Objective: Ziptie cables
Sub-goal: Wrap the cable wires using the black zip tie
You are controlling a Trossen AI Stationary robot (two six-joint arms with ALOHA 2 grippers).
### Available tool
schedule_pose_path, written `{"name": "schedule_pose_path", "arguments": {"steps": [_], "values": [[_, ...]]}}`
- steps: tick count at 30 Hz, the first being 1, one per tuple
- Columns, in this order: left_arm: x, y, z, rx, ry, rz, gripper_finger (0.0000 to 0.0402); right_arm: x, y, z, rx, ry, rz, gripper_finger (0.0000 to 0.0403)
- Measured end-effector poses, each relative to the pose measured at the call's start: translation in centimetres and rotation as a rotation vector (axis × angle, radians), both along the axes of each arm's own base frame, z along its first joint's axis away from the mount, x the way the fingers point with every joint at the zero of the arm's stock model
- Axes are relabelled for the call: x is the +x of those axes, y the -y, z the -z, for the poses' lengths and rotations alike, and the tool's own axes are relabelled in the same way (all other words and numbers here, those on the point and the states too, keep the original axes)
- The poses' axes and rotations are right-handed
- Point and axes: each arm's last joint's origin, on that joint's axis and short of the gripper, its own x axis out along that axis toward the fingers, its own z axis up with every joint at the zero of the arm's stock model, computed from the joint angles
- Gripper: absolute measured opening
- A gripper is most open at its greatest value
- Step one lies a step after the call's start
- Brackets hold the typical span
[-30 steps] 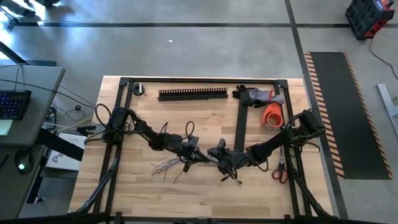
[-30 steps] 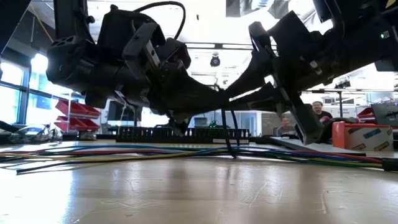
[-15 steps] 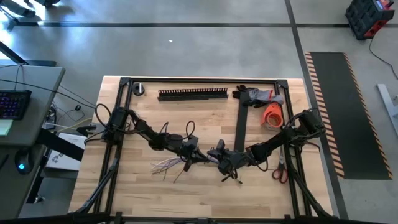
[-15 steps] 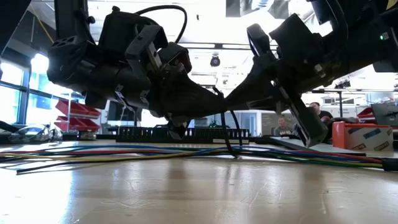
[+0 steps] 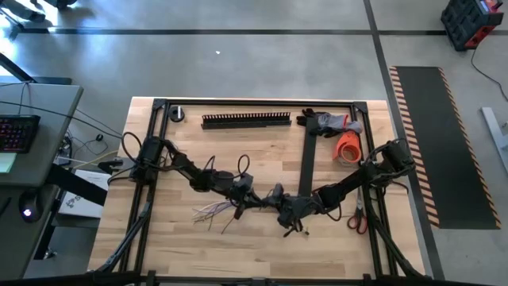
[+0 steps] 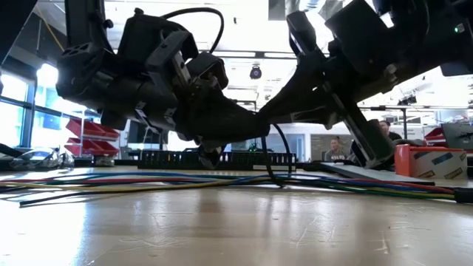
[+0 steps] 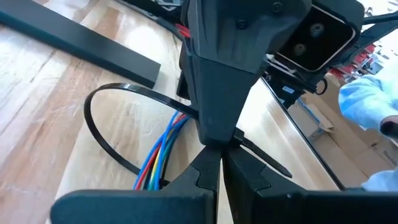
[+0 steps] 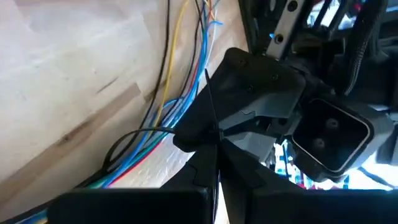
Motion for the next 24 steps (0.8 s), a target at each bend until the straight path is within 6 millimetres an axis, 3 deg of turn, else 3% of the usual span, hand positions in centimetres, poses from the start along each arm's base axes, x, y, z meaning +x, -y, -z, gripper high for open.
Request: {"name": "schedule_pose_path", "arguments": {"steps": [5, 12, 15, 19, 24], "values": [[0.0, 0.0, 0.0, 0.001, 0.002, -0.004, 0.0, 0.0, 0.1, 0.0, 0.047, 0.015, 0.045, 0.001], [0.0, 0.0, 0.0, 0.0, -0.001, 0.0, 0.0, 0.0, 0.3, 0.0, 0.045, 0.016, 0.105, 0.0084], [0.0, 0.0, 0.0, 0.001, 0.002, 0.004, 0.0, 0.0, 0.8, 0.3, 0.055, -0.001, 0.154, 0.0096], [0.0, 0.0, 0.0, 0.006, 0.003, 0.008, 0.0, 0.0, 1.1, 0.5, 0.034, -0.03, 0.166, 0.0079], [0.0, 0.0, 0.0, 0.006, 0.003, 0.01, 0.0, -0.1, 0.9, 0.6, 0.029, -0.034, 0.157, 0.0011]]}}
